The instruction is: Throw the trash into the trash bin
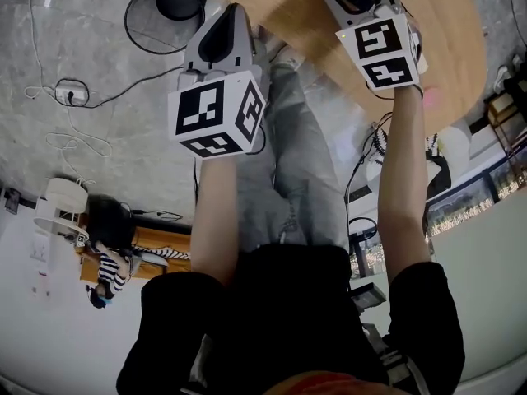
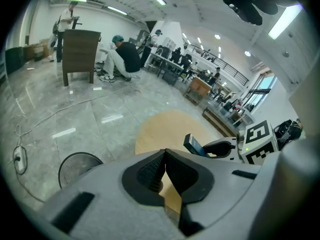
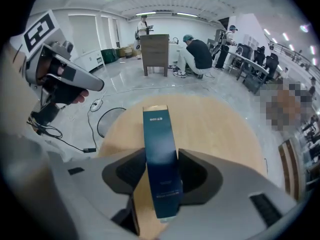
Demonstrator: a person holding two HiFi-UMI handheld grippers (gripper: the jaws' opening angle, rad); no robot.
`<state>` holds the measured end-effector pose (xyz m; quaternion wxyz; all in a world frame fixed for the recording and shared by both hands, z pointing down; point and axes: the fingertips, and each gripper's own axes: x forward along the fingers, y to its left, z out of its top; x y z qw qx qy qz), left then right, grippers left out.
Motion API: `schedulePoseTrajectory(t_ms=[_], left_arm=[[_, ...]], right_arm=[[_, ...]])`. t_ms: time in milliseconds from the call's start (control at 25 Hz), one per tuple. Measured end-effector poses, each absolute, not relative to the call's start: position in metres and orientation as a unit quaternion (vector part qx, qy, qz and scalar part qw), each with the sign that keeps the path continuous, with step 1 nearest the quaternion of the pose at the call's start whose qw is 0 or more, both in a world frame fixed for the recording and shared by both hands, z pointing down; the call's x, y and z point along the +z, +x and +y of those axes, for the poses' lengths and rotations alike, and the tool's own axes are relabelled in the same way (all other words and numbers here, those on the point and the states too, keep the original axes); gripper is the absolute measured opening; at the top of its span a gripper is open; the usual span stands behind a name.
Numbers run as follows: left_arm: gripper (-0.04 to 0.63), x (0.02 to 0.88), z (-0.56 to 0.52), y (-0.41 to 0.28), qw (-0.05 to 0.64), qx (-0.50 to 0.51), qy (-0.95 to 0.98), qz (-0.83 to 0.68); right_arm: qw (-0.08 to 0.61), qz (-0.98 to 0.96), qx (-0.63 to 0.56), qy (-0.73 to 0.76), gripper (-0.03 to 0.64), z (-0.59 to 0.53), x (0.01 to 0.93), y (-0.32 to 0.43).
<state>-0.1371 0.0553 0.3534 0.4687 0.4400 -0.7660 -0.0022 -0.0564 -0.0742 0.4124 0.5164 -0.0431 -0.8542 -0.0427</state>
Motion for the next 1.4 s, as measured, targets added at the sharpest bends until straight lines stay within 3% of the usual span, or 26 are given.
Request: schedulePoseTrajectory(t_ms=[920,1400], left_arm=[[0.008,0.38,0.236,-0.195,0.449,-0.064,0.224,-0.862],[0.008,0.443,0.32,-0.203,0.46,-0.077,0.154,-0.871]], right_arm=[[0.432,-0.873,-0.008,-0.228,0.195,0.115,0.405,-0.18],[0.456,-0.847,0.014,-0.275,0.187,0.203,0.486,-0.206]])
